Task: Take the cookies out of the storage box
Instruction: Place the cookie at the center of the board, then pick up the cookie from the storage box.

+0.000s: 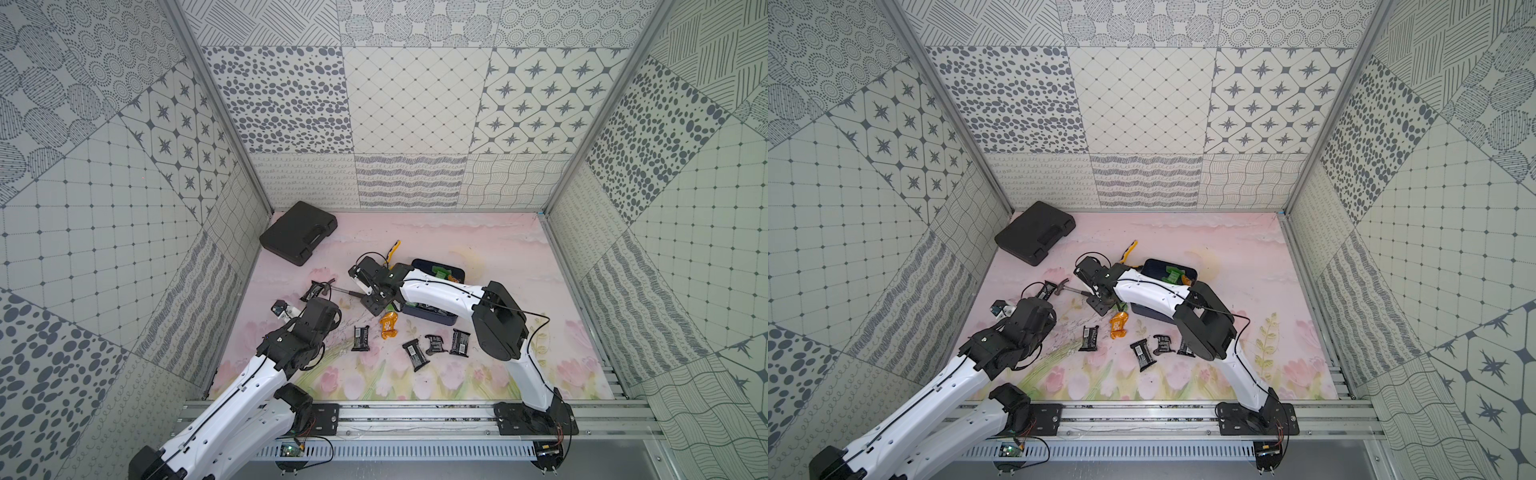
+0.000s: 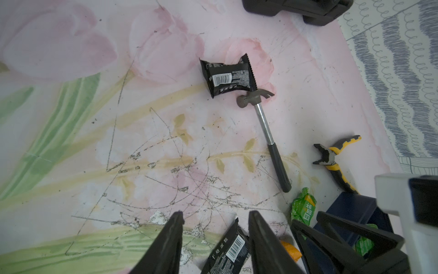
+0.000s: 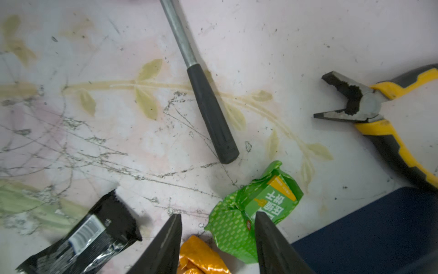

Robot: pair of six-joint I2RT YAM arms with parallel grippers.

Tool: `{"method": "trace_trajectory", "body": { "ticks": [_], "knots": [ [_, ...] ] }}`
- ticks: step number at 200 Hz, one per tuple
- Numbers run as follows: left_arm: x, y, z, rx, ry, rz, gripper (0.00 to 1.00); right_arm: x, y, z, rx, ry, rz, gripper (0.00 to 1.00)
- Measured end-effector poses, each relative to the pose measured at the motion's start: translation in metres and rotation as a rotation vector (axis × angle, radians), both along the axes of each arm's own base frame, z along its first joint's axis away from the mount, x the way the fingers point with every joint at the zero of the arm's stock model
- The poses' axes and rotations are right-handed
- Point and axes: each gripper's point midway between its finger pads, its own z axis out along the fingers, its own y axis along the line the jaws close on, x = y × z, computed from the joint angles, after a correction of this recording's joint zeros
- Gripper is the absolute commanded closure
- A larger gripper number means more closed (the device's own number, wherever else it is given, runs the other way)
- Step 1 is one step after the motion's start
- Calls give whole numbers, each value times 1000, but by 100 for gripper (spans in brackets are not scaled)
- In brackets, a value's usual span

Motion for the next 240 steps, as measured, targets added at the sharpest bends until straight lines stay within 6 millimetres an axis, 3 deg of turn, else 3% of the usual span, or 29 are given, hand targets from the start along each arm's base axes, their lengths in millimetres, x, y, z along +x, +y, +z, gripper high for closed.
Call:
{"method": "trace_trajectory", "body": {
  "ticks": [33, 52, 70, 99, 142, 165, 192, 240],
  "knots": [
    [19, -17, 11, 21, -24, -119, 45, 15, -39, 54, 152, 22, -137, 45],
    [30, -29, 16, 36, -25, -189, 44, 27, -77, 86, 257, 28, -258, 45],
    [40, -42, 20, 42, -25, -261, 43, 37, -115, 98, 315, 33, -368, 43],
    [57, -66, 25, 31, -35, -388, 41, 31, -161, 82, 334, 95, -498, 42],
    [80, -111, 27, -28, -35, -566, 40, 18, -191, 45, 403, 271, -564, 42],
    [89, -139, 22, -71, -19, -661, 38, 20, -194, 36, 463, 338, -567, 47],
    [92, -168, 9, -122, 17, -756, 36, 25, -178, 25, 513, 390, -527, 51],
    [93, -199, -16, -200, 77, -846, 38, 29, -163, -2, 536, 464, -512, 61]
  ]
}}
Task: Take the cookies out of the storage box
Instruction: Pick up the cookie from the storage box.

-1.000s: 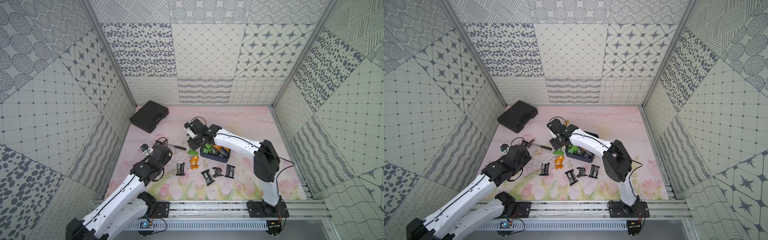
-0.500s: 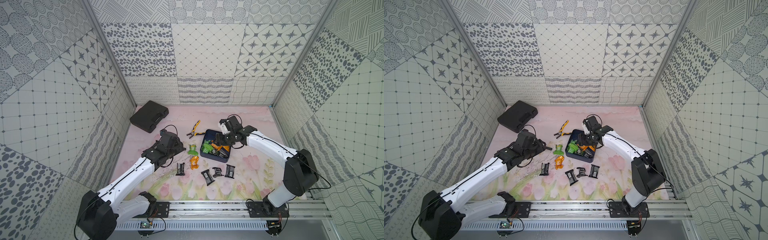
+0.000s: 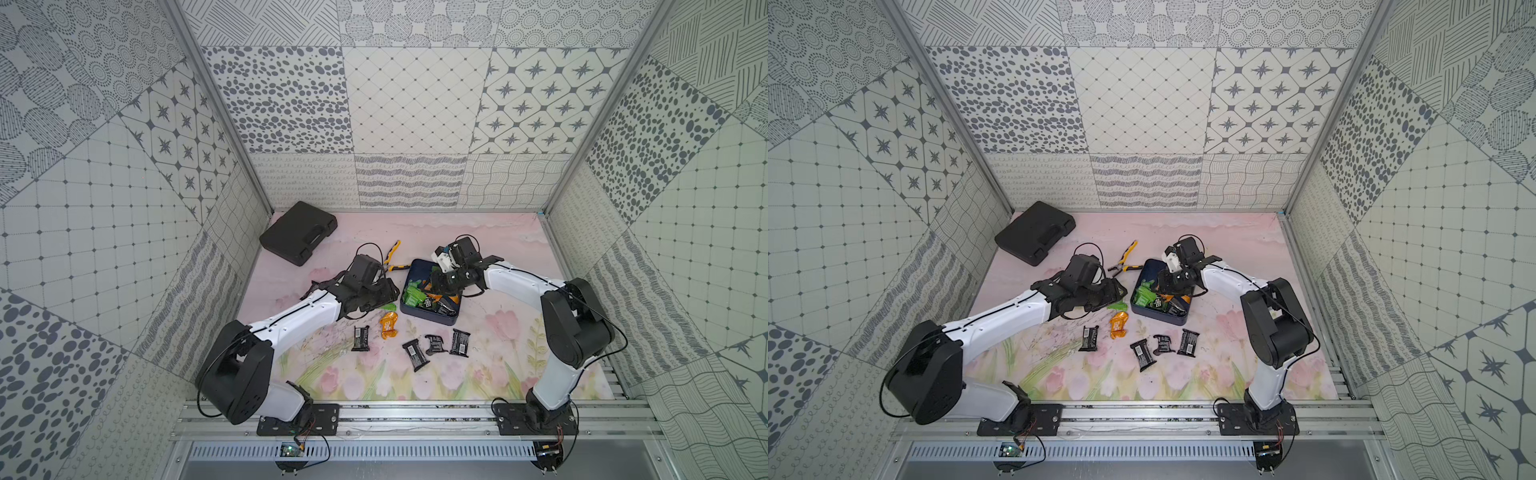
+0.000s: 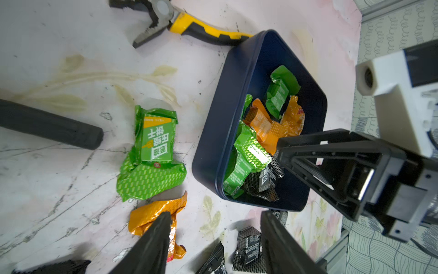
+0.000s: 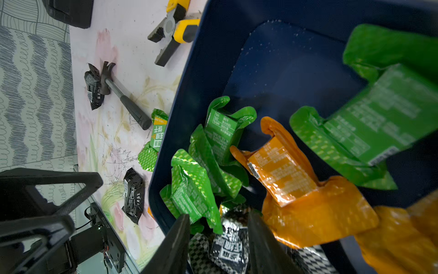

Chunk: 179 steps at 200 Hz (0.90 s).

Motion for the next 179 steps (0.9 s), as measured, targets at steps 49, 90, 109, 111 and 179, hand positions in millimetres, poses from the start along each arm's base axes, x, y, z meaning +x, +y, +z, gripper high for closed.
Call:
{"method": "trace_trajectory", "body": {
  "ticks": [49, 90, 109, 111, 179],
  "knots": [
    [3, -17, -15, -50, 45, -36, 47, -2, 9, -10, 37, 31, 19, 67],
    [6, -25, -22, -81, 62, -43, 52, -2, 16, -8, 65, 25, 38, 73],
    [8, -27, -23, -91, 67, -41, 52, -4, 18, -11, 68, 35, 44, 76],
    [8, -27, -23, -91, 67, -41, 52, -4, 18, -12, 68, 36, 44, 76],
    [11, -31, -21, -112, 56, -41, 51, -9, 20, -16, 77, 55, 57, 96]
  ]
}}
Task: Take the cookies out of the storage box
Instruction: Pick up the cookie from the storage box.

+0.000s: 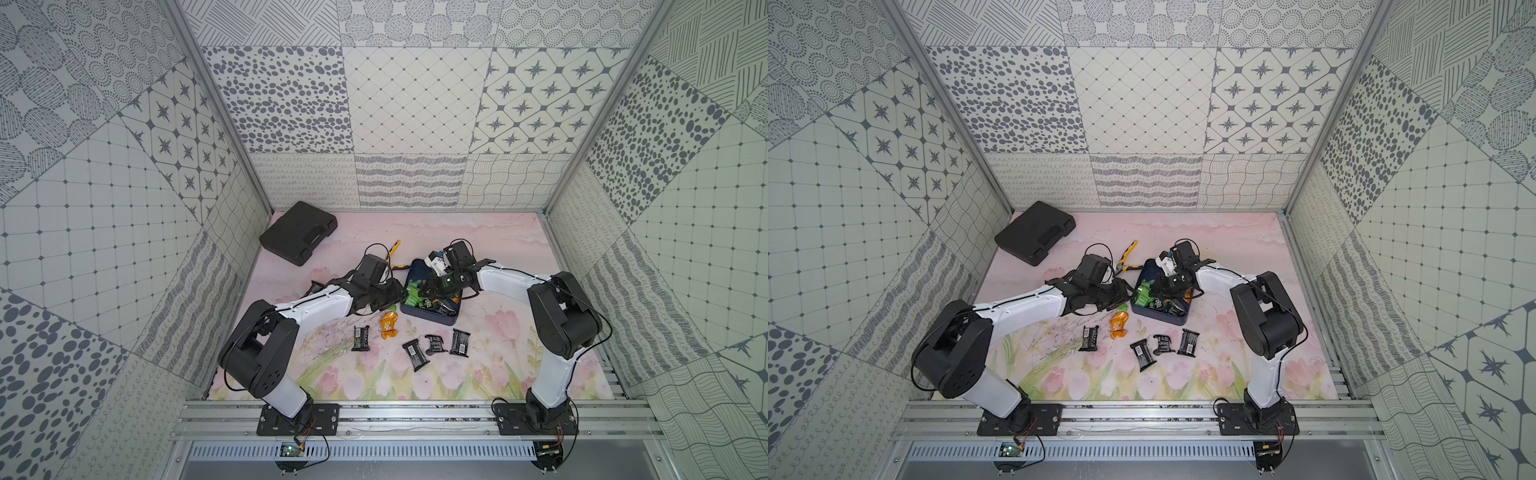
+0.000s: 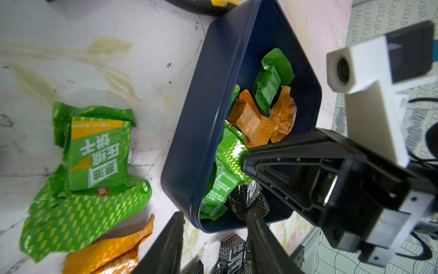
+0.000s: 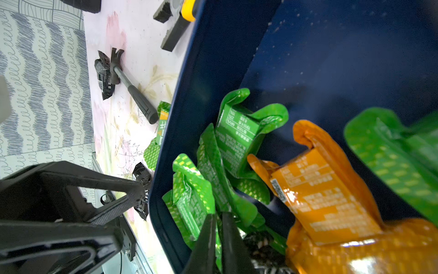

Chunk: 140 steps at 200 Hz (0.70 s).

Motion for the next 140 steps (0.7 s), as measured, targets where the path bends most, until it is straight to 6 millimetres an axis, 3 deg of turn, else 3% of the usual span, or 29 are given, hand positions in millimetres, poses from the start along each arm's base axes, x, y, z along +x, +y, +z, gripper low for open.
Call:
{"method": "trace_trajectory", "body": {
  "ticks": [27, 61, 100, 140],
  "knots": [
    [1, 0, 9, -10, -26, 3, 47, -1, -1, -1, -1, 3, -1, 100],
    [4, 9, 36, -7, -115, 29, 43, -4, -8, 6, 2, -11, -19, 100],
    [1, 35, 60, 26, -198, 105, 43, -1, -18, 42, 15, -88, -65, 100],
    [-11, 72, 64, 67, -209, 238, 46, -2, -21, 71, 32, -152, -79, 100]
  ]
}}
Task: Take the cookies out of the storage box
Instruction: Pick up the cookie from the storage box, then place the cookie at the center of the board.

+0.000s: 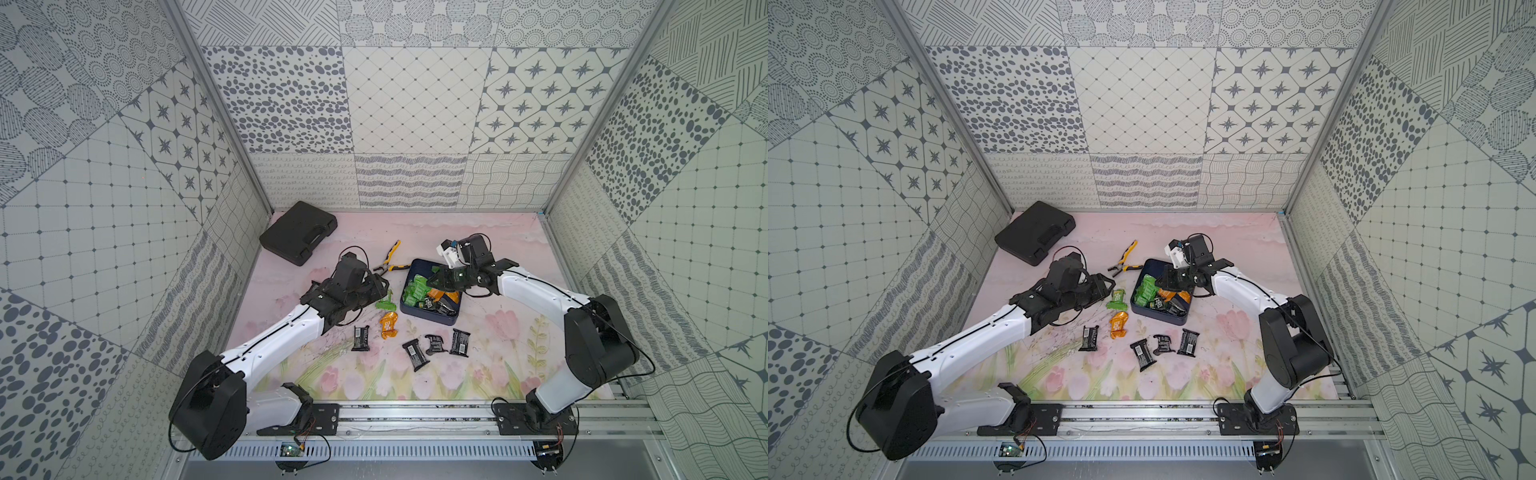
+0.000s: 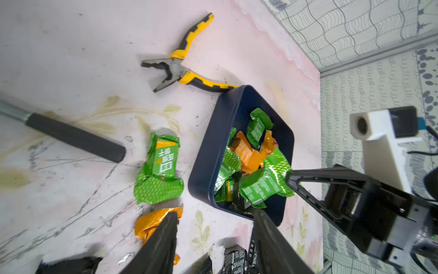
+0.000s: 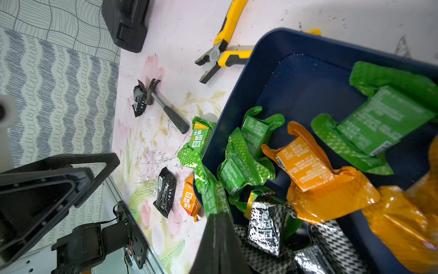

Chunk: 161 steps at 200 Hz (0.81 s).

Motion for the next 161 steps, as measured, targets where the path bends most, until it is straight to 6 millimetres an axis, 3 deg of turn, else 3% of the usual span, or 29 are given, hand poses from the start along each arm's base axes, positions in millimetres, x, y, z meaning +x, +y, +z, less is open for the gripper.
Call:
{"method": "trace_trajectory", "body": {
  "ticks": [36, 82, 119, 161],
  "knots": [
    [-13, 29, -3, 15, 11, 118, 47, -23, 15, 11, -2, -3, 58, 100],
    [-28, 57, -7, 31, 16, 230, 47, -92, 70, 15, -16, -9, 262, 100],
    [-36, 69, -13, 39, 27, 286, 47, -140, 101, -17, -72, 52, 403, 100],
    [-41, 75, -17, 42, 40, 311, 47, -151, 101, -66, -158, 154, 428, 100]
  ]
}}
